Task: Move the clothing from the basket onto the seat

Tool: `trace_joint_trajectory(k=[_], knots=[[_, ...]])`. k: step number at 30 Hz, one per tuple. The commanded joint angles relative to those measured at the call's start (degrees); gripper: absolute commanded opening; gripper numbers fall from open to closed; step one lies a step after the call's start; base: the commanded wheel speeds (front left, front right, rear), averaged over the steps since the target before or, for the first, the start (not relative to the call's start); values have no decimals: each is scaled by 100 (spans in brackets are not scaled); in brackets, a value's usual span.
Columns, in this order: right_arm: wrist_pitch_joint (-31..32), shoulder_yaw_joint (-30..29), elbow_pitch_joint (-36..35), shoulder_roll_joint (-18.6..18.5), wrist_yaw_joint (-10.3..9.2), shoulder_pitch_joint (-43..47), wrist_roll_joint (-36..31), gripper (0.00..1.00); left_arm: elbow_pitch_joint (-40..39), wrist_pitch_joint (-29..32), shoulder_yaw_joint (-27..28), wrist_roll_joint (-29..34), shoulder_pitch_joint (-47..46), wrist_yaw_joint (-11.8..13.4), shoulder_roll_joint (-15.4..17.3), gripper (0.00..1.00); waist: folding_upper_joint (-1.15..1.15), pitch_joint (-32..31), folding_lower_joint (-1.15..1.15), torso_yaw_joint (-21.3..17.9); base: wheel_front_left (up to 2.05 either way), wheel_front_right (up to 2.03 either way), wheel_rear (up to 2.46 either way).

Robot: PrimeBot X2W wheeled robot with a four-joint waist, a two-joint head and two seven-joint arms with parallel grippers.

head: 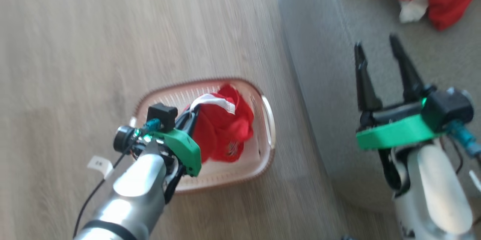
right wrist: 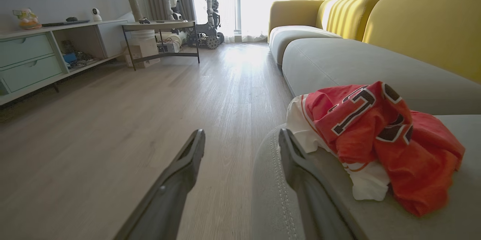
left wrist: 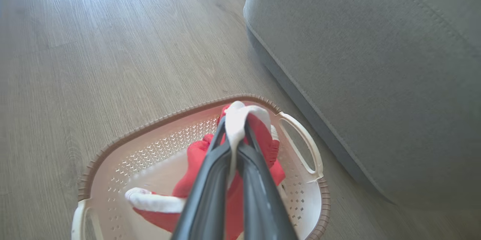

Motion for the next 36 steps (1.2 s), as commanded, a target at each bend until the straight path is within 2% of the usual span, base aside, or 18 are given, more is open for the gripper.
trace_joint_trajectory(k=[1,5,12,22,36], knots=[[-36,121,-91,1,-2,175,-56,100,-210,-107,108,-92,113,57,56,0,0,-824,0,310,0,0,0],[-36,62,194,1,-2,577,-159,100,-572,-152,49,-254,303,154,56,0,0,-1551,0,517,0,0,0],[-36,80,559,1,-2,1188,-176,100,-1027,-165,51,-308,412,294,56,0,0,-2383,0,786,0,0,0],[-31,208,878,1,-2,1528,-96,100,-1474,-146,191,-244,139,355,158,0,0,-2873,0,1063,0,0,0],[8,380,1167,1,-2,1532,-136,100,-2126,562,-63,-198,-327,219,197,0,0,-3150,0,1376,0,0,0]])
